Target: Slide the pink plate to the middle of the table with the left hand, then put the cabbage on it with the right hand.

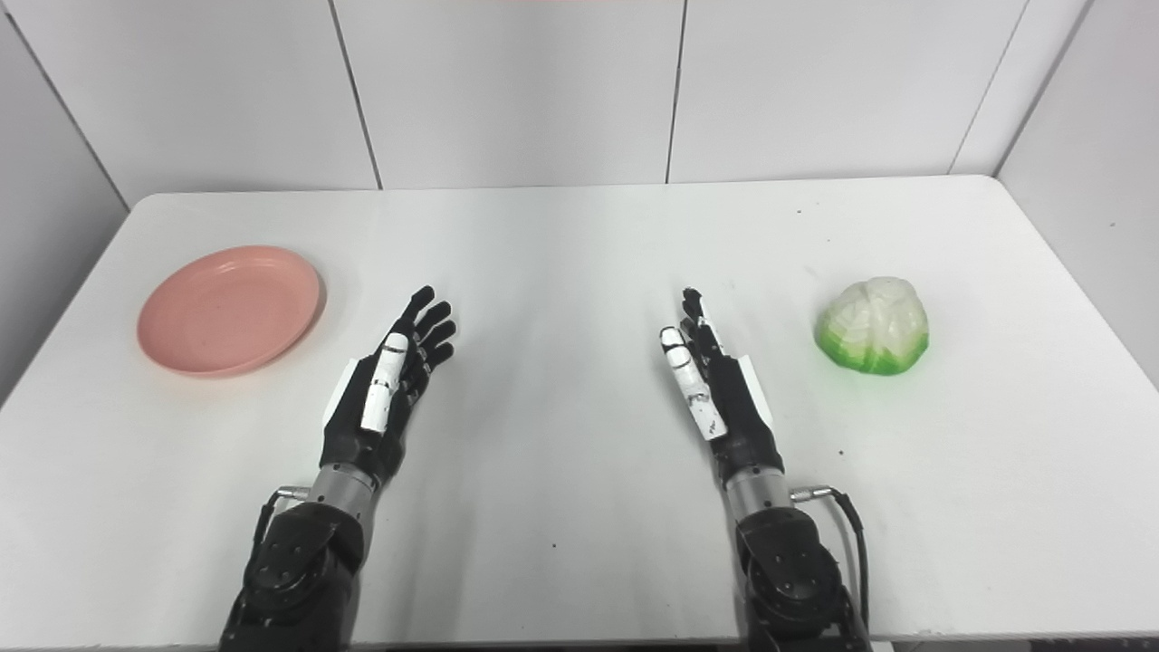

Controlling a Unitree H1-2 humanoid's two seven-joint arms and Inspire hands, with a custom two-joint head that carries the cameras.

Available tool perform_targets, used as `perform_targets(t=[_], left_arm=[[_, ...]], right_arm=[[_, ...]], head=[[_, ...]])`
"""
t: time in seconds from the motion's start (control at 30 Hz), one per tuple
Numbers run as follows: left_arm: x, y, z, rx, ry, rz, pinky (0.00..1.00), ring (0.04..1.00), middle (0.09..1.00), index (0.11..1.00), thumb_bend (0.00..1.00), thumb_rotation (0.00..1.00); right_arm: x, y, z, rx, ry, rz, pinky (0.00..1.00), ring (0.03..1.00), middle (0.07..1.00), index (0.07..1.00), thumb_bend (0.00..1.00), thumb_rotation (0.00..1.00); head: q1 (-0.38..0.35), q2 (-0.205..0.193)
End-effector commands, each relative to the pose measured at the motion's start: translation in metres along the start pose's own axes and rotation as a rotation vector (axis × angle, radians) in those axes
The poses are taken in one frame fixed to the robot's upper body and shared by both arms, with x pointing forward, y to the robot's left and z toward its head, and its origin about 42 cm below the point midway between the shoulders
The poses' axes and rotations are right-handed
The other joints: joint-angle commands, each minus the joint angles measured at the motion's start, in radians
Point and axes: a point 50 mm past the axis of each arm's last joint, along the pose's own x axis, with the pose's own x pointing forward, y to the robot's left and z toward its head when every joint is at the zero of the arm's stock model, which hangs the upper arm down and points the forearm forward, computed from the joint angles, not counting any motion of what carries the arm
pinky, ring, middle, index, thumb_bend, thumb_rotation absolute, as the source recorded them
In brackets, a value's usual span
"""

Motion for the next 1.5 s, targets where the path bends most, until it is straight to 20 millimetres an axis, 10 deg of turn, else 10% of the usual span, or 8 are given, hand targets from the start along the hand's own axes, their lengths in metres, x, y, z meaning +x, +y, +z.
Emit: perform_targets(t=[0.0,0.6,1.0,1.47], left_arm=[[-0.009,-0.004,-0.016,-0.012,0.078,-0.017,0.93,0.928,0.935,0.925,0.39,1.00],[-0.008,-0.005,-0.017,-0.010,0.079,-0.022,0.92,0.927,0.936,0.924,0.41,1.00],[0.003,-0.033,-0.033,0.000,0.102,-0.032,0.93,0.935,0.943,0.939,0.42,1.00],[0.013,-0.049,-0.043,0.024,0.110,-0.051,0.94,0.953,0.955,0.937,0.41,1.00]], right_arm=[[-0.002,0.001,-0.004,0.001,0.011,0.007,0.98,0.974,0.988,0.983,0.29,1.00],[-0.002,0.000,-0.005,-0.005,0.010,0.008,0.97,0.971,0.988,0.984,0.28,1.00],[-0.007,-0.022,-0.014,0.031,0.008,0.031,1.00,0.998,1.000,1.000,0.20,1.00],[-0.009,-0.031,-0.014,0.050,-0.003,0.028,1.00,1.000,1.000,1.000,0.12,1.00]], head=[[0.001,0.000],[0.020,-0.007],[0.332,-0.128],[0.385,-0.160]])
